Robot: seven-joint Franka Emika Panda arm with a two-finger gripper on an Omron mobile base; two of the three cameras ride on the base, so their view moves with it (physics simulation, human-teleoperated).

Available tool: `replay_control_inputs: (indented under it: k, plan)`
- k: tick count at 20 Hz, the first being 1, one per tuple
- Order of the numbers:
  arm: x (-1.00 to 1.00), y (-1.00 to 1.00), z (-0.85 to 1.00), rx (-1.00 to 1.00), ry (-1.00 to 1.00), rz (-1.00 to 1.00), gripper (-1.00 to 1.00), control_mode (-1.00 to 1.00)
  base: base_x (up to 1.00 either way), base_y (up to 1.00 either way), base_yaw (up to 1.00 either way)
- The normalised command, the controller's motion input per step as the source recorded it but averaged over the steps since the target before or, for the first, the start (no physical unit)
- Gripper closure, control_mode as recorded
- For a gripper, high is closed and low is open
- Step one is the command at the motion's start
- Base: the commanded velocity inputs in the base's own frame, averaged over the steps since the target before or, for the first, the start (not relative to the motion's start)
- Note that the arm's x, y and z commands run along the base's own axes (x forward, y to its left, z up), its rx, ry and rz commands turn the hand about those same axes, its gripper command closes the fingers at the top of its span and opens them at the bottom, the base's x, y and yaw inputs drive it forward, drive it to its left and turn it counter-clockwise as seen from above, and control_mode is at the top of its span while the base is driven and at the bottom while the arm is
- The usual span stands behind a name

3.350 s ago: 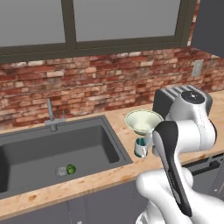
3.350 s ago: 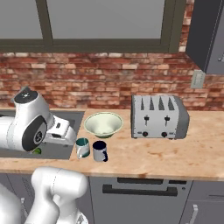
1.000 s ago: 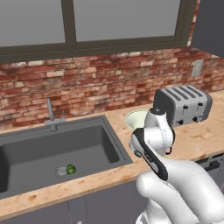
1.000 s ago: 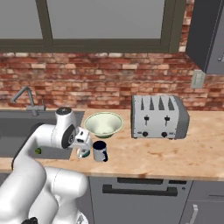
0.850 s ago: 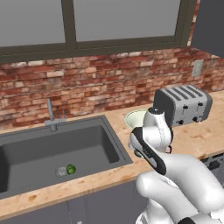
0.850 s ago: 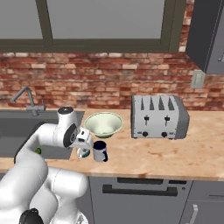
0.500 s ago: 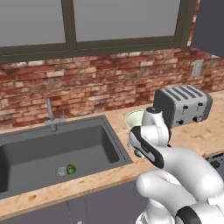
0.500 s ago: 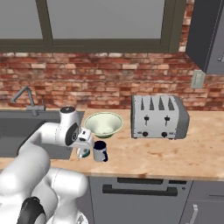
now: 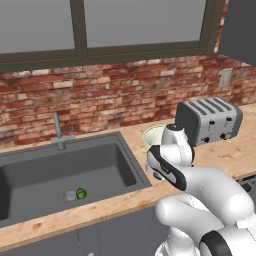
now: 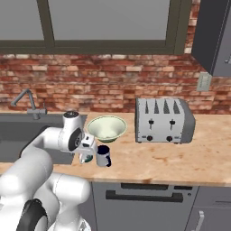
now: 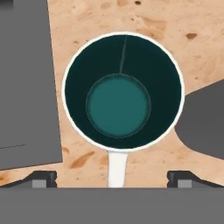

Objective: Clear the mugs and bowl far away from the sink.

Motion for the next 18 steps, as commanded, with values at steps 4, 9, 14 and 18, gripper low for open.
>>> replay_control_inputs:
  k: [4,9,14,18]
  plan:
    - [0.04,0.00,-0.20,0.00,0.00,0.00,-1.00,-1.00,0.00,0.00,0.00]
    - [0.10,0.00,-0.32,0.00,0.00,0.00,-1.00,-1.00,0.00,0.00,0.00]
    - [0.01,0.00,-0.30,0.02,0.00,0.00,1.00,-1.00,0.00,0.00,0.00]
    - [-0.09,0.00,-0.19,0.04,0.00,0.00,1.00,-1.00,0.00,0.00,0.00]
